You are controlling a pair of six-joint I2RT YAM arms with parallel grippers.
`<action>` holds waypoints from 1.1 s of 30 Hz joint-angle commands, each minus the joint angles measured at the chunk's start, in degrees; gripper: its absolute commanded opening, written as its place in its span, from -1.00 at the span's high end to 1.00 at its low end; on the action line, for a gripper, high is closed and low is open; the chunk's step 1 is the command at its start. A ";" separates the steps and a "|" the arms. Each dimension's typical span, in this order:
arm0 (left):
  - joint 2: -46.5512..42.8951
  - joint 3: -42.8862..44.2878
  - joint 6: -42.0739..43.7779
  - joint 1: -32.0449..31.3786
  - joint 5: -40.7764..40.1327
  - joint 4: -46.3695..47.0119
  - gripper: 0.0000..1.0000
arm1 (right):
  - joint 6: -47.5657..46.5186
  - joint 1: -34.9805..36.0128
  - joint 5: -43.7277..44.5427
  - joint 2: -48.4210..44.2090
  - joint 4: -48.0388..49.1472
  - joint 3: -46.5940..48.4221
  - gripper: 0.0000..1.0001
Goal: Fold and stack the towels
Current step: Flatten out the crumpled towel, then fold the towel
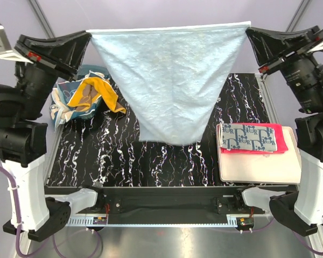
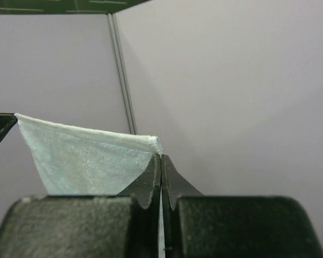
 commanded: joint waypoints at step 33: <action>66.56 16.01 -3.14 7.34 -3.31 19.60 1.00 | 3.91 -8.47 2.49 70.39 12.45 23.05 1.00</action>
